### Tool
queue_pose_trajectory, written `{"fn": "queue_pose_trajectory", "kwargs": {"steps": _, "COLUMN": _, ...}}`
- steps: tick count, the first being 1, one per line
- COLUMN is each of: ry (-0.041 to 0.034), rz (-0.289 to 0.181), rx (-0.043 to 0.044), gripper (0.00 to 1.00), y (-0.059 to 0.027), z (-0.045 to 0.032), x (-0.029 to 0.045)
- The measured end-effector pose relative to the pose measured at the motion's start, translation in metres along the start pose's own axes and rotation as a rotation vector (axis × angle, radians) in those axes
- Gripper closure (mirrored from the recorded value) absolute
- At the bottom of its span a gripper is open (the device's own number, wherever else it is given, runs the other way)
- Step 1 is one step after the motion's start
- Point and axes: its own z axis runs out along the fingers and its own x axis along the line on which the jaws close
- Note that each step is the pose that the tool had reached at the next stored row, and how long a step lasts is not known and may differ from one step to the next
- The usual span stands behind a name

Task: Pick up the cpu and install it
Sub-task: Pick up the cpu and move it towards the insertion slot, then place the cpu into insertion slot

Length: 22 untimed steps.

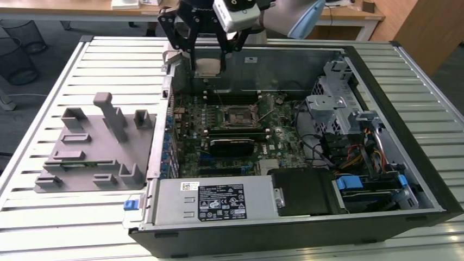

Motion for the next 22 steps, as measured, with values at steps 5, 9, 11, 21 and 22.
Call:
{"fn": "queue_pose_trajectory", "kwargs": {"steps": 5, "ry": 0.0, "rz": 0.0, "rx": 0.0, "gripper": 0.47, "y": 0.0008, "z": 0.0001, "x": -0.0081}}
{"fn": "queue_pose_trajectory", "kwargs": {"steps": 9, "ry": 0.0, "rz": 0.0, "rx": 0.0, "gripper": 0.47, "y": 0.0014, "z": 0.0002, "x": -0.0152}}
{"fn": "queue_pose_trajectory", "kwargs": {"steps": 11, "ry": 0.0, "rz": 0.0, "rx": 0.0, "gripper": 0.47, "y": 0.0014, "z": 0.0002, "x": -0.0175}}
{"fn": "queue_pose_trajectory", "kwargs": {"steps": 21, "ry": -0.0012, "rz": 0.018, "rx": 0.0, "gripper": 0.47, "y": 0.0017, "z": 0.0005, "x": -0.0202}}
{"fn": "queue_pose_trajectory", "kwargs": {"steps": 22, "ry": -0.0021, "rz": 0.035, "rx": 0.0, "gripper": 0.47, "y": 0.0017, "z": 0.0006, "x": -0.0202}}
